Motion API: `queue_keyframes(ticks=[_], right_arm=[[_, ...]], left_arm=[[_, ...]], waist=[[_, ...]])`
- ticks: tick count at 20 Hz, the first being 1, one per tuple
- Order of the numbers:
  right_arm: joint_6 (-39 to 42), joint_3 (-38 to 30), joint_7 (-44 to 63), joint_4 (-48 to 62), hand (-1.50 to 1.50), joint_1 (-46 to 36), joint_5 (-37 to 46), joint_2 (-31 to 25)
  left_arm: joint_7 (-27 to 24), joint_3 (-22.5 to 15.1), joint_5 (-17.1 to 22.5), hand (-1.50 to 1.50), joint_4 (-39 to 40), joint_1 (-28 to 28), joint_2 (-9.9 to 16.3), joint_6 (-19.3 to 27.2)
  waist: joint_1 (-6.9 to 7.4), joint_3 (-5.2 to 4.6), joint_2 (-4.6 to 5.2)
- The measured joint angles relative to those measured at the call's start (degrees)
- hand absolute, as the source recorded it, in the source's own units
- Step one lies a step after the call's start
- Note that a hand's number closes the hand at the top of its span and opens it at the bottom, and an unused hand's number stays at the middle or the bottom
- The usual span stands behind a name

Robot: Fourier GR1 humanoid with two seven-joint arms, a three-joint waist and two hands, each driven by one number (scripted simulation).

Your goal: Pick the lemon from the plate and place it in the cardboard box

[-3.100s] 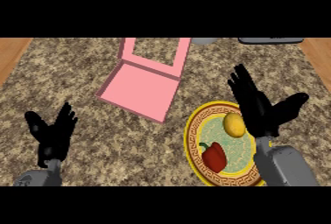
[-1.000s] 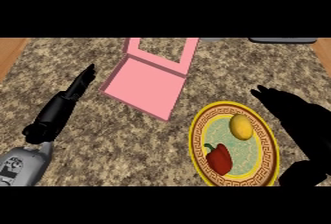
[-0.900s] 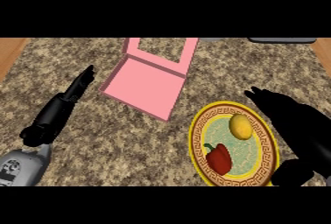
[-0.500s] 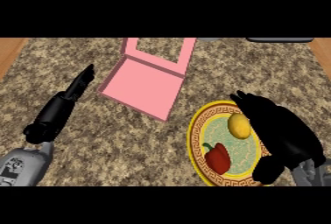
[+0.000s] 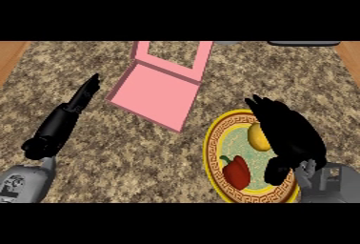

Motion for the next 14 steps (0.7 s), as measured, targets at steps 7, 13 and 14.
queue_keyframes(ticks=[7, 13, 14], right_arm=[[1.6, -1.5, -2.6, 5.2, -1.5, 0.4, 6.3, 2.9], [0.5, -3.4, -8.8, 8.5, -1.5, 3.2, 10.8, 4.6], [0.7, -3.6, -9.2, 8.4, -1.5, 3.7, 11.3, 5.2]], left_arm=[[2.5, 2.5, -0.6, 0.0, -1.0, -1.5, -1.0, -2.3], [2.6, 3.5, -2.5, 0.0, -1.8, -0.5, -3.2, -3.0], [3.3, 4.0, -2.4, 0.0, -2.5, -0.5, -3.1, -3.6]], waist=[[-0.03, 0.01, 0.0], [-0.08, 0.02, -0.01], [-0.09, 0.02, -0.01]])
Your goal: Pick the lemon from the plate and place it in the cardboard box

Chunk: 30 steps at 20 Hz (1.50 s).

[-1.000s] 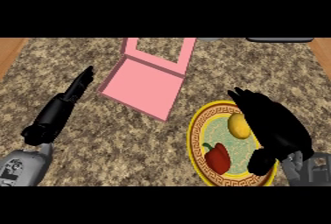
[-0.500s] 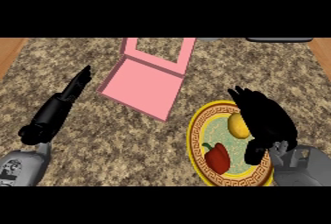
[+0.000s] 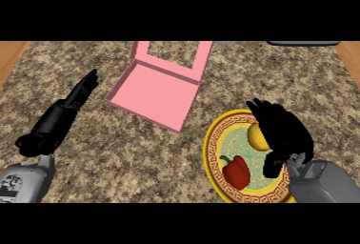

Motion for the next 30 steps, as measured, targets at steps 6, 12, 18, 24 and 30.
queue_keyframes(ticks=[6, 12, 18, 24, 30], right_arm=[[0.4, -1.9, -3.3, 3.2, -1.5, 1.0, 3.7, 2.3], [-0.3, -3.1, -4.8, 7.0, -1.5, 1.0, 8.6, 4.5], [-2.0, -6.0, -10.3, 11.6, 1.5, 1.6, 10.4, 5.5], [-7.0, -4.8, -19.0, 14.5, 1.5, 1.5, 13.8, 4.6], [-14.9, -4.3, -24.4, 18.4, 1.5, 0.4, 19.5, 5.5]], left_arm=[[-0.7, -0.3, -3.4, 0.0, 0.3, 0.6, -2.9, 0.4], [-1.6, 1.4, -4.2, 0.0, 1.4, 0.3, -3.4, -1.5], [-1.7, 2.9, -5.0, 0.0, 2.0, -0.6, -4.1, -2.8], [-0.7, 3.5, -5.5, 0.0, 1.0, -0.4, -4.8, -3.2], [-2.4, 4.6, -5.6, 0.0, 0.8, 1.0, -4.5, -4.7]], waist=[[-0.03, 0.0, 0.01], [-0.02, -0.01, 0.0], [-0.01, 0.01, 0.02], [0.05, -0.02, 0.0], [0.13, -0.2, -0.18]])
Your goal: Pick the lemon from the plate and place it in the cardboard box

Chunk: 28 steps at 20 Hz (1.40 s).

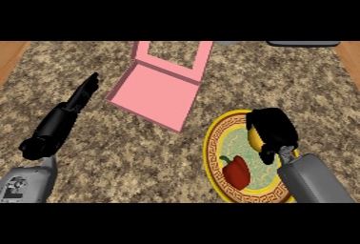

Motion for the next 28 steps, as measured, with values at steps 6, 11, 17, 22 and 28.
queue_keyframes(ticks=[6, 11, 17, 22, 28], right_arm=[[-1.6, 5.9, 0.3, -2.0, 1.5, -3.4, 3.4, 7.9], [-1.3, 16.5, 1.0, -1.5, 1.5, -11.3, -1.1, 15.8], [-5.4, 24.9, 6.3, -1.4, 1.5, -24.0, -7.2, 18.4], [-10.8, 26.8, 15.1, -1.4, 1.5, -33.5, -13.4, 19.0], [-20.9, 23.3, 28.7, 1.2, 1.5, -42.1, -17.8, 19.2]], left_arm=[[0.5, -0.8, -0.5, 0.0, -0.2, -0.5, -1.2, -0.2], [0.6, -3.4, -0.8, 0.0, -0.1, -3.4, -2.3, -1.6], [1.4, -5.5, -1.3, 0.0, 1.2, -5.8, -3.8, -2.1], [1.8, -5.2, -1.5, 0.0, 2.6, -7.1, -4.2, -1.8], [1.3, -4.4, -1.4, 0.0, 3.5, -7.2, -3.7, -1.8]], waist=[[1.12, 0.08, 0.24], [7.14, 0.18, 1.32], [9.44, 0.1, 1.27], [8.94, 0.01, 0.91], [8.13, -0.04, 0.73]])
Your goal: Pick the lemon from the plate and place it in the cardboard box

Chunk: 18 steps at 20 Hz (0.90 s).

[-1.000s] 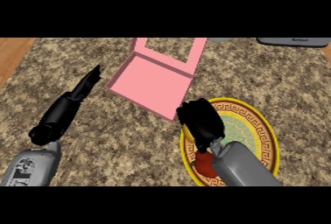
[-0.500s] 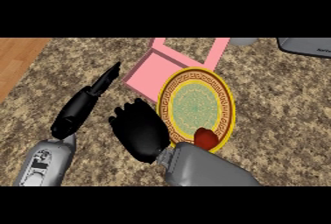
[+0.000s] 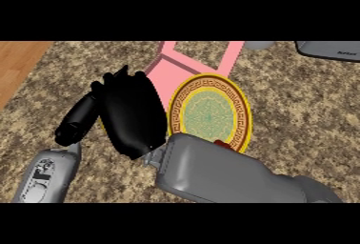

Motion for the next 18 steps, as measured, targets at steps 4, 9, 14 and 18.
queue_keyframes(ticks=[4, 9, 14, 18], right_arm=[[-5.5, -1.7, 7.3, 5.1, 1.5, -7.2, -2.9, 0.0], [-10.0, -4.3, 9.5, 15.2, 1.5, -15.6, -7.4, 0.0], [-9.9, -5.3, 6.3, 26.9, 1.5, -21.1, -11.6, 0.0], [-3.8, -7.3, 2.3, 34.3, 1.5, -22.5, -17.1, 0.0]], left_arm=[[0.6, 0.2, -0.5, 0.0, -0.1, -0.2, -0.4, 0.9], [1.3, 1.2, -0.4, 0.0, -0.3, -0.6, 0.3, 0.9], [1.6, 2.0, -0.2, 0.0, -0.9, -0.2, 0.8, 1.0], [1.0, 2.5, -0.2, 0.0, -1.2, 0.7, 1.1, 1.0]], waist=[[-0.91, 0.0, -0.01], [-1.89, 0.01, 0.23], [-3.19, 0.04, 0.34], [-3.73, 0.05, 0.46]])
